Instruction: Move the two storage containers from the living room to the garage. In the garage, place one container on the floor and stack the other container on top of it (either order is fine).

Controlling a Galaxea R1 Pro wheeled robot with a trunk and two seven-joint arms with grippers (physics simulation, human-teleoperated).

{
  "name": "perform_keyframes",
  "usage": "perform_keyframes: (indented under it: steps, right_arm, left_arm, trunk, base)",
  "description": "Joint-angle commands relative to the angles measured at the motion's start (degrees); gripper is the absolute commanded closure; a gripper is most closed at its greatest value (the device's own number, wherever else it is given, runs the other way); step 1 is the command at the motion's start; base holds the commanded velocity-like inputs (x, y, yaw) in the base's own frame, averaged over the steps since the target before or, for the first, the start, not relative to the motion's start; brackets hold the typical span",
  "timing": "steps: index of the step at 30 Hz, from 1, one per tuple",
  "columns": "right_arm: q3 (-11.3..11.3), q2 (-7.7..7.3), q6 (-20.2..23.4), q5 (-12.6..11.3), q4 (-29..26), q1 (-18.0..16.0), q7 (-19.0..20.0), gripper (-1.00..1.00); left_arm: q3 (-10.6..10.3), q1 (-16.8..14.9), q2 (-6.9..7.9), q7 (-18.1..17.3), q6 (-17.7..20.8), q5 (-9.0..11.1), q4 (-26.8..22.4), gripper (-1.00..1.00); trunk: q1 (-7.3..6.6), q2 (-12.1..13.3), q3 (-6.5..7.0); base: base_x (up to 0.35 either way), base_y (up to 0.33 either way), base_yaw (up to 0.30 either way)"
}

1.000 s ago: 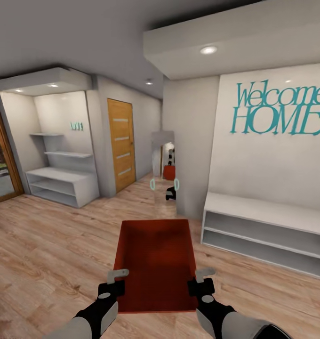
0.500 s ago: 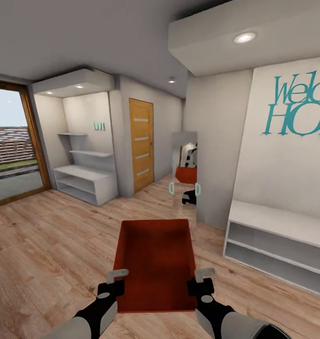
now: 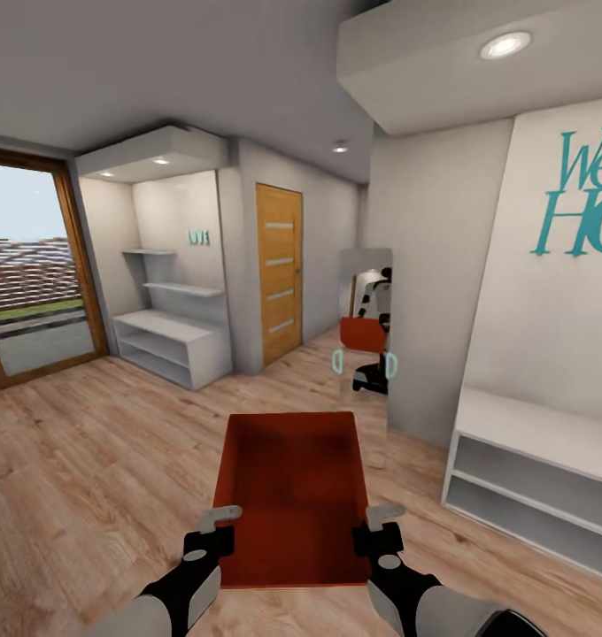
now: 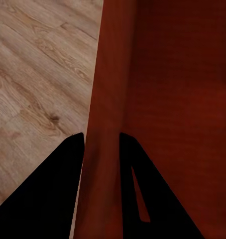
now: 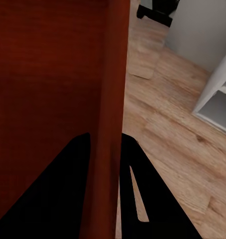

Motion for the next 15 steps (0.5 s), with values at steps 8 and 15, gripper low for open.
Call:
perform_keyframes:
  steps: [8, 15]
  right_arm:
    - [-4.70, 0.05, 0.12, 0.30, -0.52, -0.04, 2.31, 1.00]
    - [-4.70, 0.11, 0.07, 0.36, -0.52, 0.03, 2.31, 1.00]
  left_arm:
    - [1.00, 0.00, -0.01, 2.73, -0.29, -0.23, -0.04, 1.00]
    - [1.01, 0.00, -0.01, 2.72, -0.29, -0.23, -0.04, 1.00]
  trunk:
    - [0.05, -0.04, -0.03]
    - [0.05, -0.04, -0.03]
  base:
    - [0.322, 0.000, 0.000]
    - [0.322, 0.000, 0.000]
